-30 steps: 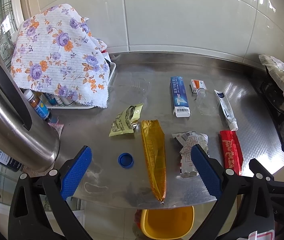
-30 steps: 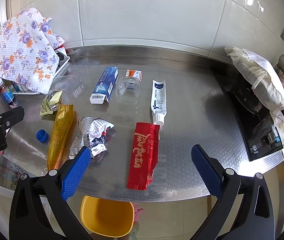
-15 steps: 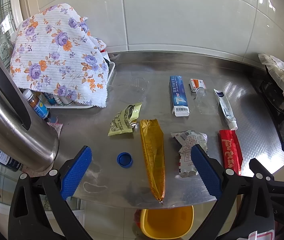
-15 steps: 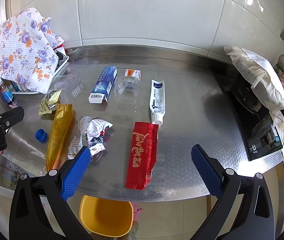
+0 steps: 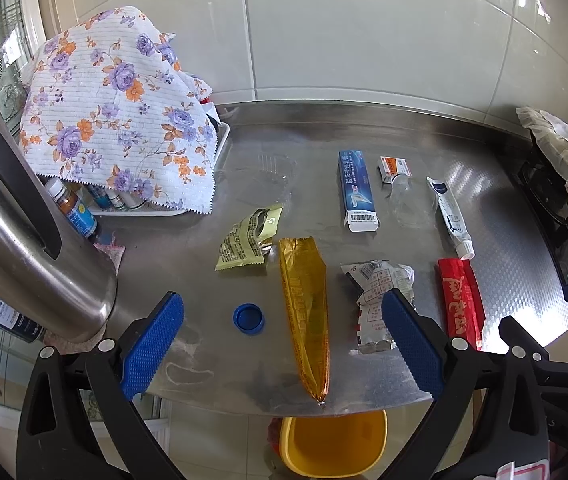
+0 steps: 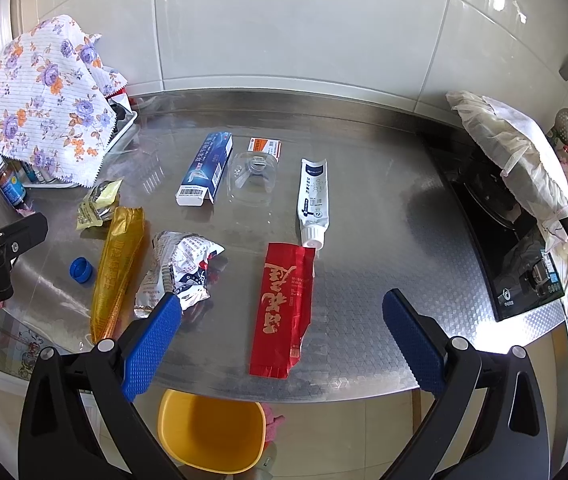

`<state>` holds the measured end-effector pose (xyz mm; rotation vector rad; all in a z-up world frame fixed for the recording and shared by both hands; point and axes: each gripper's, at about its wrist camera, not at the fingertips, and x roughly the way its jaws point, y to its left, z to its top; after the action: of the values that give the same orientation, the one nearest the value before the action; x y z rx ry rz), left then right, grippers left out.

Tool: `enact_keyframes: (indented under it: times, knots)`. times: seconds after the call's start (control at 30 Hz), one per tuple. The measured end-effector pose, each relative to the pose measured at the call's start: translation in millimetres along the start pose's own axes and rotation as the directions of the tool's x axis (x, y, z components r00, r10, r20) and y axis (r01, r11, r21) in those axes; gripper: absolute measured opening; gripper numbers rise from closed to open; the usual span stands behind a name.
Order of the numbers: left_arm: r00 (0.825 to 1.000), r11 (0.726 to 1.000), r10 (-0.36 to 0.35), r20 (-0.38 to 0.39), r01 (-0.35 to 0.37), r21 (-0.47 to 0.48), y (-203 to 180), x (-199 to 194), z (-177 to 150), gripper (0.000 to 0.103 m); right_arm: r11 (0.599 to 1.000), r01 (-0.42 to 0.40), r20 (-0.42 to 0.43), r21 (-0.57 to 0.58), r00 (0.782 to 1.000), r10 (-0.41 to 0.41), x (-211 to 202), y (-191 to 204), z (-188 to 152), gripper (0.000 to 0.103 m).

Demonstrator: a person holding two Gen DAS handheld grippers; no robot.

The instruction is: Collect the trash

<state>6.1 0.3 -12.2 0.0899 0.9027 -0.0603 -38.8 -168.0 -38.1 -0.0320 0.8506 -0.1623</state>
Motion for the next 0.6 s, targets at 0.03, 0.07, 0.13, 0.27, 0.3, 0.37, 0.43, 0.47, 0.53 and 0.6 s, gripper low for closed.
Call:
enact_keyframes:
  times: [0.03,0.07,0.13,0.27,0.3,0.37,0.43,0.47,0.53,0.6]
  knots:
    - [1.0,1.0,0.001,0.0,-0.001,0.001,0.3,-0.1,0.0,0.099,1.0,-0.001,-0.001,0.001,1.0,0.001,0.0,0.3,0.6,0.1]
    - [1.0,1.0,0.002,0.0,-0.002,0.001,0.7,-0.4,-0.2,0.099,1.0,-0.001,-0.002,0.001,1.0,0.001,0.1,0.4,0.6,0.1]
    - [1.0,1.0,0.001,0.0,-0.001,0.0,1.2,-0.7,-0.4,0.099,1.0,0.0,-0.001,0.0,1.0,0.0,0.1,0.6,0.6,0.1]
    - [1.0,1.0,0.0,-0.003,0.0,0.002,2.0,-1.0,-0.8,0.099,1.0,0.002,-0.001,-0.001,1.0,-0.002,-1.0,1.2,-0.9,0.1]
    - [1.0,1.0,0.0,-0.003,0.0,0.002,2.0,-1.1,-1.1,0.099,1.0,0.001,-0.002,-0.001,1.0,-0.001,-1.1,1.1,-1.1,0.1]
    - [1.0,1.0,-0.001,-0.003,0.001,0.0,2.7,-1.2,-1.2,0.099,1.0,0.002,-0.003,-0.001,1.0,-0.002,-1.1,1.0,-1.3,0.1]
    - [1.0,1.0,-0.002,-0.004,0.002,0.0,3.7,-1.5,-1.8,0.099,1.0,0.003,-0.003,-0.001,1.0,-0.003,-1.8,2.6,0.0,0.1]
    - [1.0,1.0,-0.001,-0.004,0.001,0.0,3.8,-1.5,-1.8,0.099,1.0,0.004,-0.004,-0.002,1.0,-0.004,-1.9,2.6,-0.1,0.1]
    - [1.0,1.0,-0.002,-0.004,0.002,-0.001,3.7,-1.5,-1.8,0.099,1.0,0.004,-0.004,-0.002,1.0,-0.004,-1.6,2.3,0.2,0.1]
    - [1.0,1.0,-0.001,-0.004,0.001,0.0,3.5,-1.5,-1.8,0.099,1.0,0.004,-0.004,-0.003,1.0,-0.004,-2.0,2.3,0.1,0.1]
